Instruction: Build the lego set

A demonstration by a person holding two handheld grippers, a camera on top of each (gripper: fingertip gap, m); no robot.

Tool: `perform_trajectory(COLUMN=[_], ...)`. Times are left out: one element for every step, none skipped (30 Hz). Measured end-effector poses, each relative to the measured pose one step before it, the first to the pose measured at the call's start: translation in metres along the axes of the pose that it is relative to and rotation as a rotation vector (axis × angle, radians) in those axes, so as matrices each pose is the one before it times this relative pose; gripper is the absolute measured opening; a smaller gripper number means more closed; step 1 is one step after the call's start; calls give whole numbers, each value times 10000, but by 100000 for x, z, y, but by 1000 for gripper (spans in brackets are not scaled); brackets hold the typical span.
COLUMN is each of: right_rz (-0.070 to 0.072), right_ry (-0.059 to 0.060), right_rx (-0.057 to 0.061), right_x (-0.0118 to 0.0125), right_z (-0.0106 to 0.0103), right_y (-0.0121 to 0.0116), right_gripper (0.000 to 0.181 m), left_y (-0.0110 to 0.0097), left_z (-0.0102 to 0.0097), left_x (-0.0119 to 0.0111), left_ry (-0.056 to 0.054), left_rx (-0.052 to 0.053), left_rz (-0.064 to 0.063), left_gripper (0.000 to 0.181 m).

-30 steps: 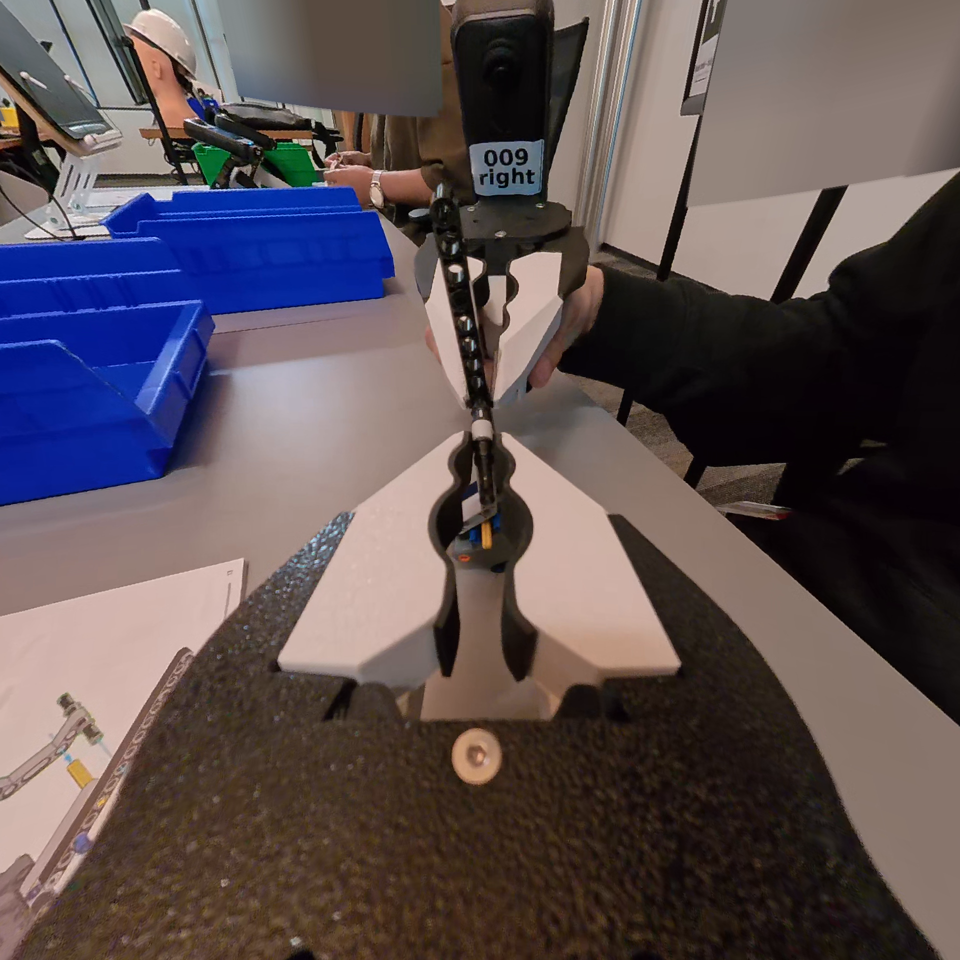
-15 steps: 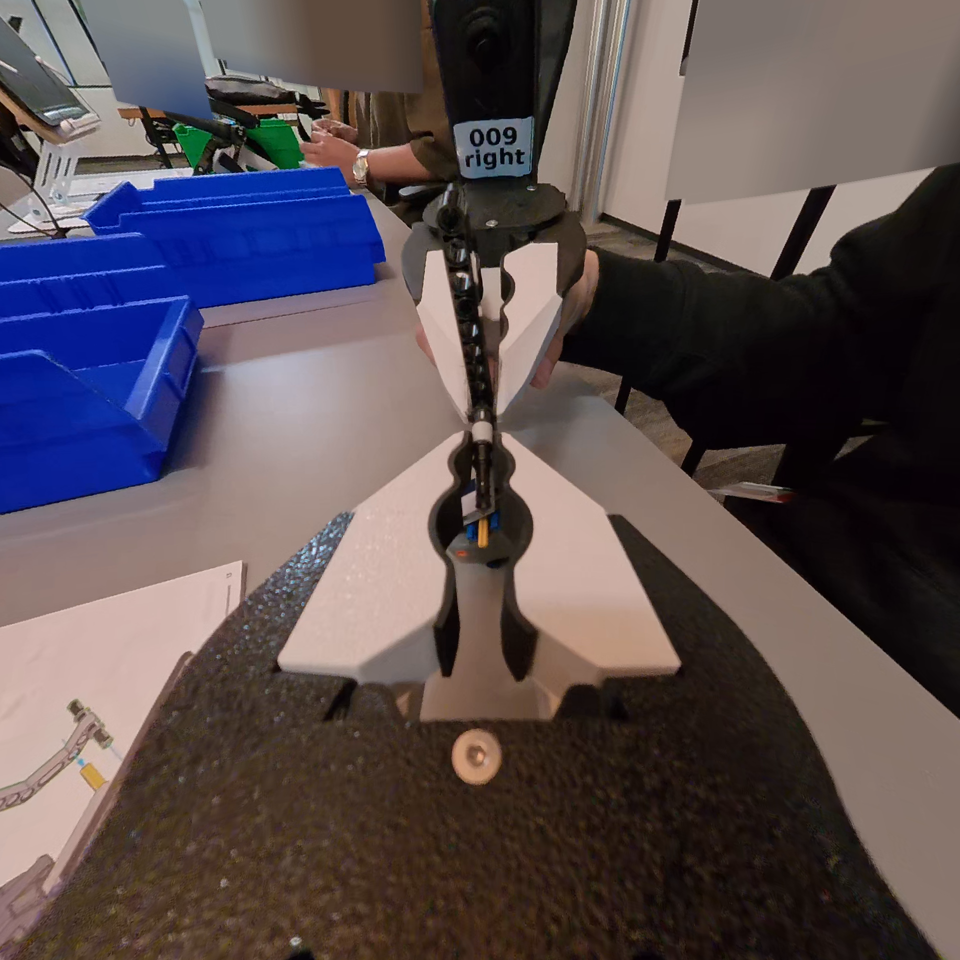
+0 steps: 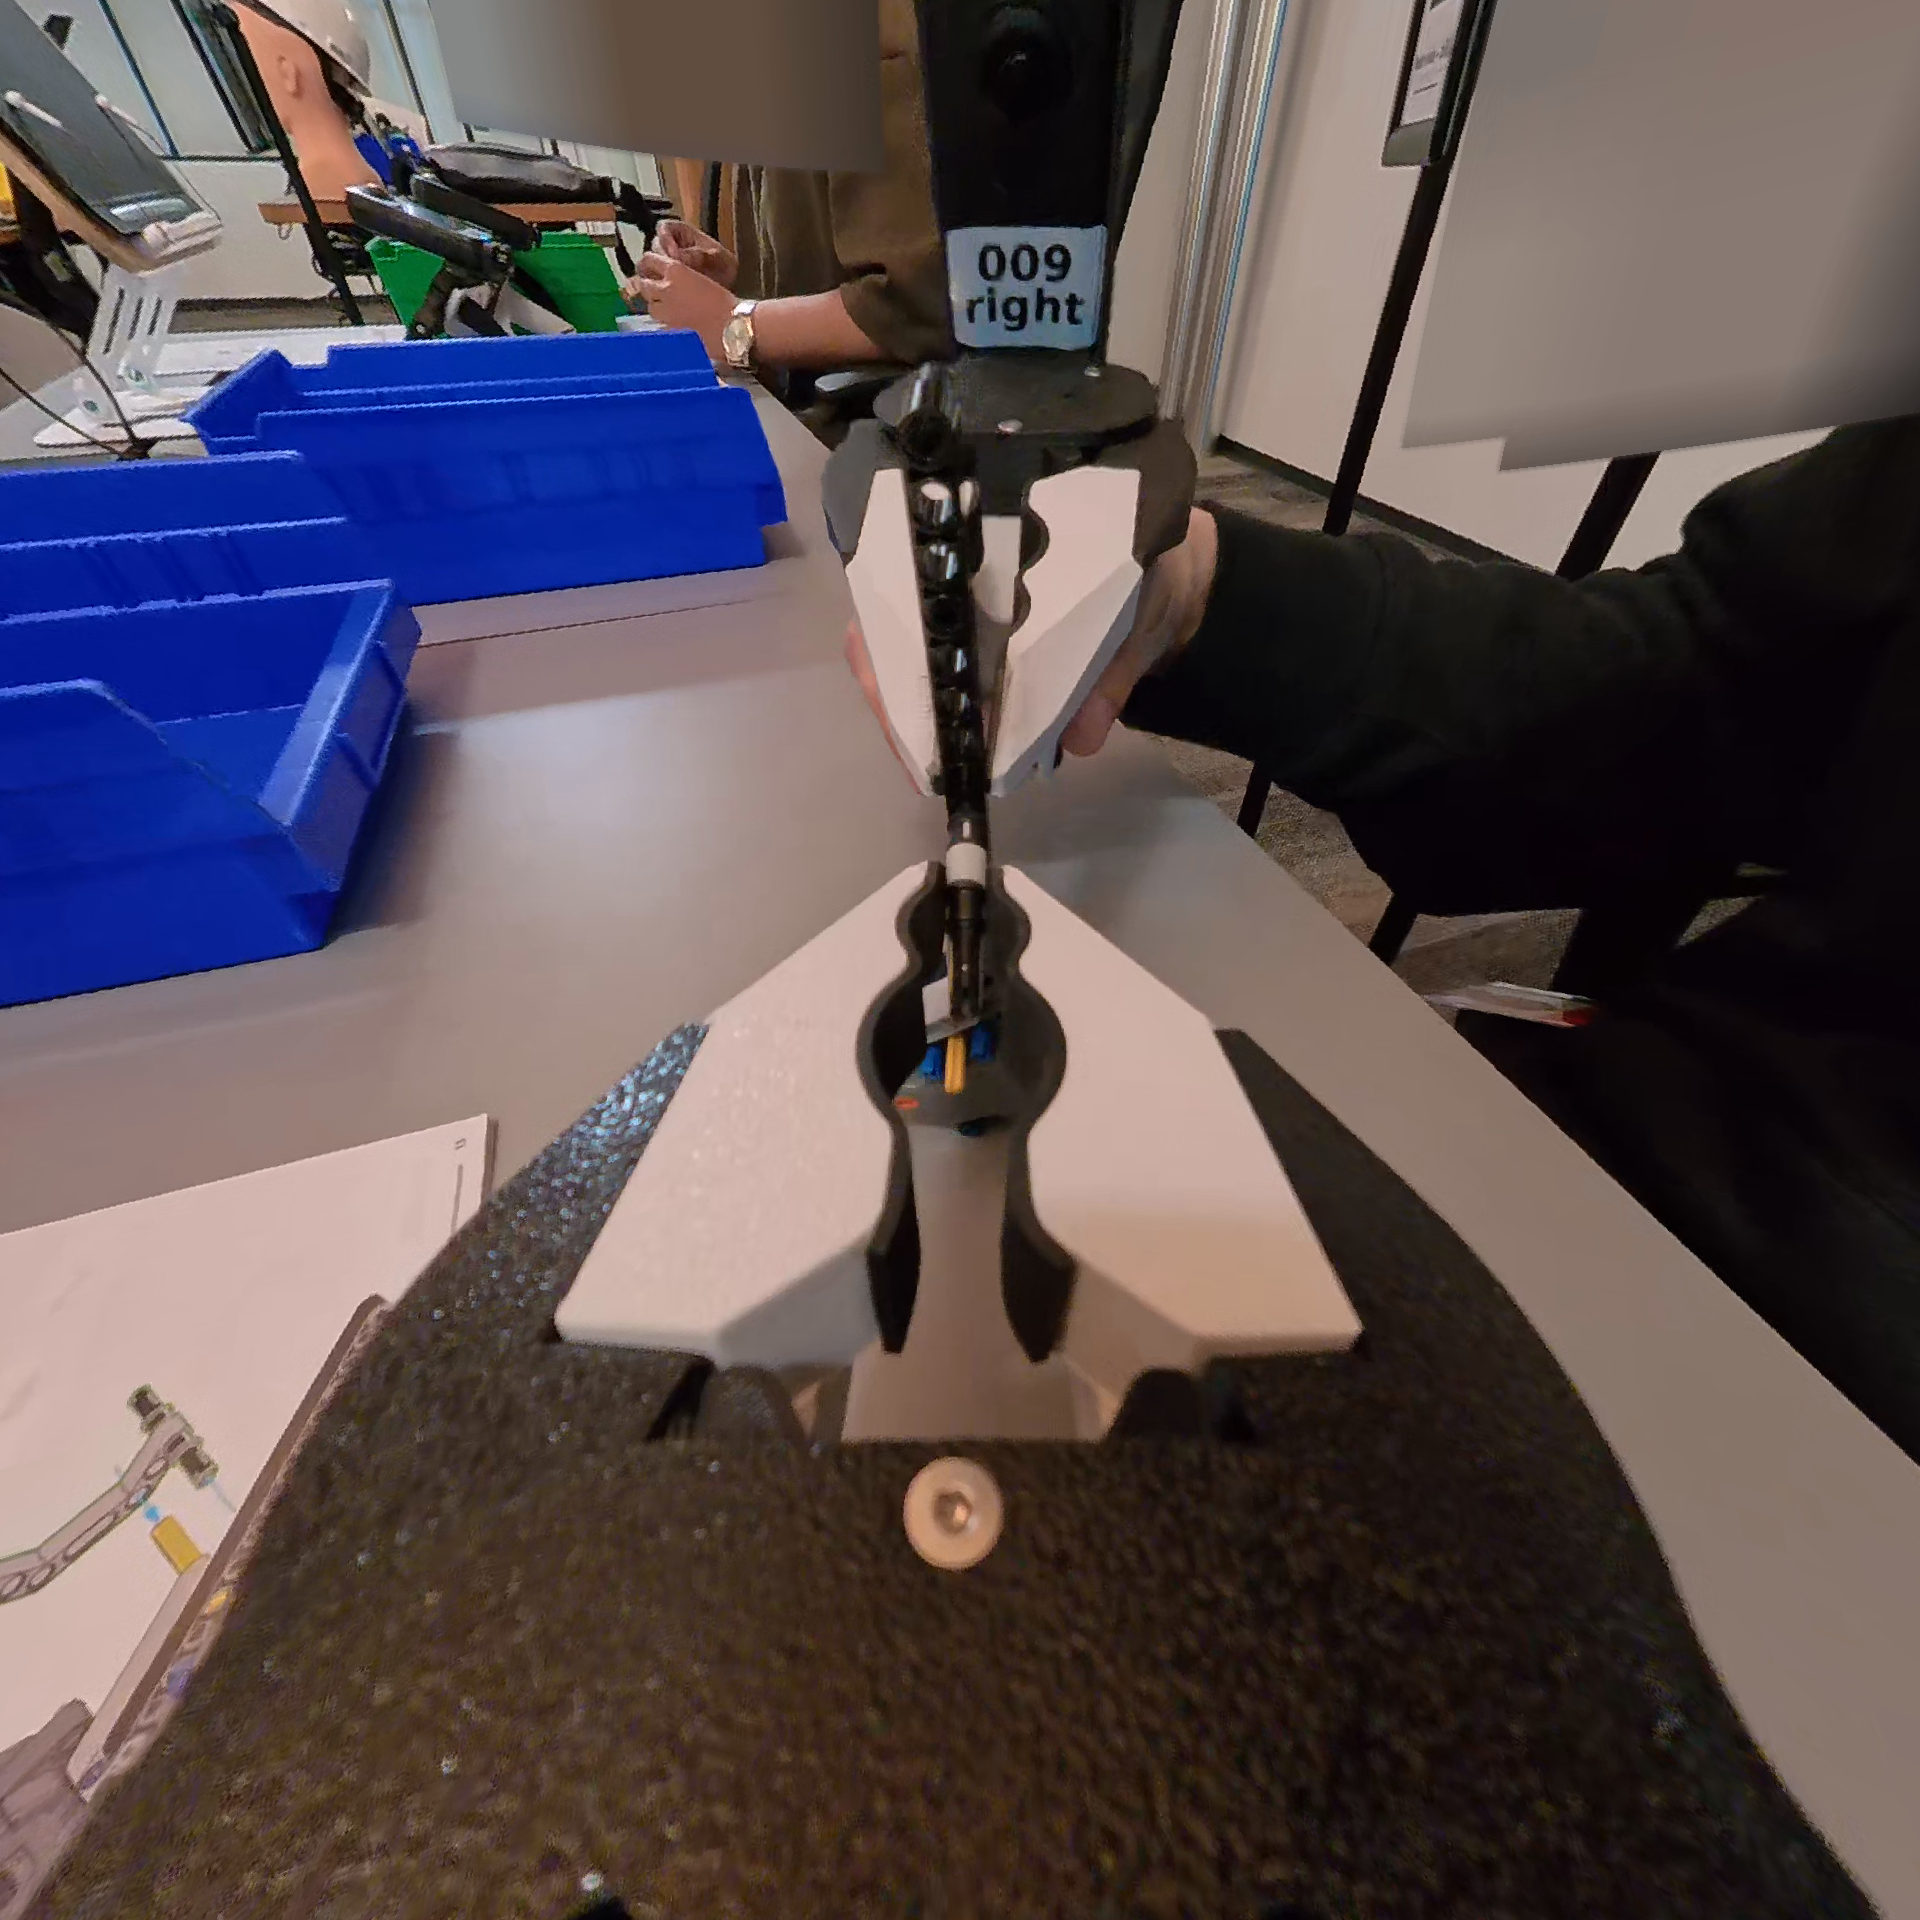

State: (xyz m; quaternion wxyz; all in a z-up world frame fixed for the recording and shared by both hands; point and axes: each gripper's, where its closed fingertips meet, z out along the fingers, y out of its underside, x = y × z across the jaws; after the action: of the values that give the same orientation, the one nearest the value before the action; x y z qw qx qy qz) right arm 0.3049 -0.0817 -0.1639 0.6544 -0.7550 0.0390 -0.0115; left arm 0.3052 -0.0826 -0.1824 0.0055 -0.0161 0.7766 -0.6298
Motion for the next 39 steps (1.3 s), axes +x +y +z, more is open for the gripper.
perform_trajectory(right_rz=[88,134,55,-220,-320,-67,484,373,-187,-272,40,262,238,147,180,160,50,97,129,81,53,16,110,83,-51,3,125,89,-15,-101,-149,-207,-153,-55,-31,-80,-45,-32,-41], right_ry=[97,-49,-137,-147,-130,247,-47,-129,103,74,1,-18,-1,-62,38,132,-65,-141,24,-102,0,138,-88,-14,166,-128,-211,-63,57,41,134,185,68,23,143,123,-9,-46,72], right_rx=[140,159,-147,-1038,-1127,645,1508,1016,-92,-156,283,510,471,479,510,327,234,278,294,289,306,297,199,63,-20,-86,43,-92,-186,-256,-260,-242,-244,-263,-324,-293,-216,-161,-99], right_x=[234,25,-165,-324,-393,239,168,6,172,59,50,164,185,-5,100,231,-130,-278,-10,-200,-70,133,-179,-61,154,-277,-363,-116,41,1,132,194,39,32,230,184,-37,-98,75], right_z=[83,147,395,917,841,-406,-1044,-573,-37,62,-53,-117,-109,-57,-27,38,89,96,97,74,42,10,67,138,188,252,169,59,-108,-261,-364,-398,-363,-272,-148,23,150,249,267], right_y=[-18,-55,395,1845,1946,-651,-2145,-1722,-116,103,-399,-631,-554,-614,-706,-471,-334,-401,-448,-487,-534,-511,-323,-53,129,242,-39,40,70,90,79,65,141,245,428,483,444,330,224], right_gripper=[6,6,5,5,5,5,4,5,5,5,5,5,4,4,5,5,5,4,4,4,4,5,5,4,4,5,4,5,5,5,5,6,7,7,8,11,13,15,14], left_y=[22,252,1202,2079,1100,-957,-2122,-1380,-140,-51,-484,-756,-854,-767,-522,-343,-272,-177,-59,65,131,4,-181,-185,-90,-44,-37,25,57,46,-21,-98,-104,-53,-62,-1,113,238,208], left_z=[-15,96,496,979,732,-270,-736,-313,-8,-35,-165,-214,-232,-234,-245,-255,-241,-216,-134,-58,-5,41,86,155,149,63,-13,-29,-21,-38,-59,-82,-91,-73,-35,-1,50,79,90], left_x=[-163,3,213,387,101,-218,-195,-1,-146,-241,-31,-24,-66,-111,-215,-194,-124,-178,-69,74,95,122,275,223,43,88,46,-77,-47,28,18,-20,-79,-40,-19,5,56,110,66], left_ry=[-33,51,92,19,-263,-205,227,238,-104,-286,-153,-105,-121,-141,-190,-132,-60,-75,6,114,110,100,141,81,-59,-39,-45,-76,-2,86,103,75,50,69,57,42,62,93,55], left_rx=[56,-72,-676,-1246,-559,909,1422,632,-154,-84,270,386,366,267,123,48,63,62,7,-54,-90,-16,99,100,41,37,29,-28,-82,-79,-2,66,66,39,58,45,-35,-118,-102], left_rz=[-111,-59,122,470,595,-116,-906,-497,257,381,147,-69,-63,65,160,167,107,32,-37,-98,-135,-138,-124,-103,-21,145,186,85,-35,-126,-174,-197,-206,-203,-155,-91,-69,-66,-26], left_gripper=[5,5,5,6,5,5,5,5,5,5,5,5,12,22,27,30,29,25,25,25,26,27,24,19,12,7,5,5,5,5,5,5,5,5,5,5,5,5,5])
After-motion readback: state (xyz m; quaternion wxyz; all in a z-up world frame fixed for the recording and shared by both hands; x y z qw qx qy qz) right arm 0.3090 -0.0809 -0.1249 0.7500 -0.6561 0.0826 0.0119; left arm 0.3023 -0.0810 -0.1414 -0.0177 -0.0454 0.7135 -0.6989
